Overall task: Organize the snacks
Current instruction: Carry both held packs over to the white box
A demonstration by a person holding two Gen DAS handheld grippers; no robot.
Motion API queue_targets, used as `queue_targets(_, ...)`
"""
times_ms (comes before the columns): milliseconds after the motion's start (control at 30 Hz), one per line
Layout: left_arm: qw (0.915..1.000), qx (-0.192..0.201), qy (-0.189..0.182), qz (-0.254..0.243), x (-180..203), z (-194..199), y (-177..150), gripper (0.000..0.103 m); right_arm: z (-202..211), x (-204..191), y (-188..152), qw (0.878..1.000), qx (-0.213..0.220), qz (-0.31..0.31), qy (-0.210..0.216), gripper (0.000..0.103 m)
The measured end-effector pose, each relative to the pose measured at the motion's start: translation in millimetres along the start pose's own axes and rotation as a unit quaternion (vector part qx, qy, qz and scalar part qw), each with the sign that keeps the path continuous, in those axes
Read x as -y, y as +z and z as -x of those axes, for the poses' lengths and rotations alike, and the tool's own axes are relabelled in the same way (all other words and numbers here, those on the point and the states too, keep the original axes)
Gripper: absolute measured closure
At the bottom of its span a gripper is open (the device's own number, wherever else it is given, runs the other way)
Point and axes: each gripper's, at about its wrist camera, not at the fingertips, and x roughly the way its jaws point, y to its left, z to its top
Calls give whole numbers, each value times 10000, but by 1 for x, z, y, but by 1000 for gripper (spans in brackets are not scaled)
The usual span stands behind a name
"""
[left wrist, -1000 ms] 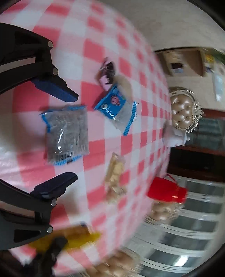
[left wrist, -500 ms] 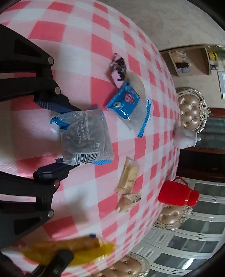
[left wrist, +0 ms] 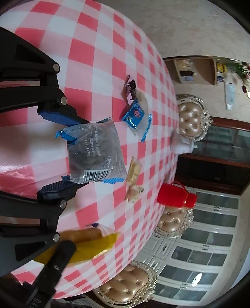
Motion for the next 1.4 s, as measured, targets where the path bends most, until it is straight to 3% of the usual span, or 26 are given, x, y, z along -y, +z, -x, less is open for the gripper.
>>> queue_targets(167,9998,61,-103,-171,10,17,-15,51,35,1,-15,9997,242,-84,19,53)
queue_targets(333,9989,49,-355,-313,25,28,-31,50,65,9,-30,9989,135,-300,-347,53)
queue_targets(467,9968,0,-654,-450,44,37,-44,50,93,9,-37,9975,291,-238,-595,53)
queue_targets(833,9810,-61,-1664,-991,115,73,-70,50,193,32,-60,9850,812,-357,-1479,53)
queue_targets(1033,9610,-233,-2332,-1470,169,93,-91,50,248,50,-71,9705,1092,-425,-2105,53)
queue_targets(1300,9207,-589,-3179,-2188,251,118,-125,50,320,91,-78,9460,1555,-912,-2694,53)
queue_targets(1400,9008,-795,-3524,-2408,286,128,-140,50,341,101,-78,9315,1599,-988,-3114,53)
